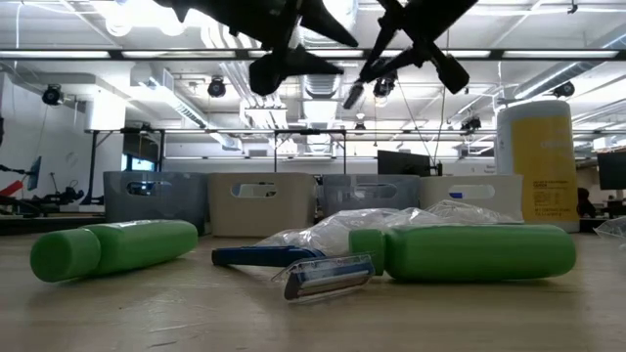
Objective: Pick & Place Travel size toiletries
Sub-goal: Put the blue razor into the right black bin
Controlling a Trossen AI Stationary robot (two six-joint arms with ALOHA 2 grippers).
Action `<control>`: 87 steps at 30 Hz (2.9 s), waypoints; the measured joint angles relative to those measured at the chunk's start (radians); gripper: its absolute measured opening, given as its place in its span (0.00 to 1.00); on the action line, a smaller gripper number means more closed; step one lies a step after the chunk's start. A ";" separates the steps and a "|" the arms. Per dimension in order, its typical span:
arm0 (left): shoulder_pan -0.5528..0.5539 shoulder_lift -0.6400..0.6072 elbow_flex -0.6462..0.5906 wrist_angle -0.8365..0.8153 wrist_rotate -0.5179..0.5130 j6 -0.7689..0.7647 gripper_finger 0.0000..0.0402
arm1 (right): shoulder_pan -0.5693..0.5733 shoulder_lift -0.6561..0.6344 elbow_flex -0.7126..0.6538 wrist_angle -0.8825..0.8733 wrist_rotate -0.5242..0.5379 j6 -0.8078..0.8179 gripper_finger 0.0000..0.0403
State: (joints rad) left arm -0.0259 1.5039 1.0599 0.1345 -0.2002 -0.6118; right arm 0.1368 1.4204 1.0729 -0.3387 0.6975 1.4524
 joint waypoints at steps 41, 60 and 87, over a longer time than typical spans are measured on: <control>0.238 -0.121 -0.060 -0.486 0.375 0.173 0.71 | -0.470 0.337 0.199 -0.200 -0.622 -0.494 0.45; -0.015 -0.185 -0.066 -0.649 0.259 -0.021 0.71 | -0.082 0.119 0.178 -0.390 -0.411 -0.511 0.74; -0.410 0.096 0.029 -0.422 0.168 0.501 0.71 | 0.278 0.085 0.176 -0.442 -0.435 -0.382 0.85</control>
State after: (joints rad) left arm -0.4355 1.5998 1.0885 -0.2871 -0.0326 -0.1111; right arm 0.4150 1.5055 1.2487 -0.7803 0.2627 1.0702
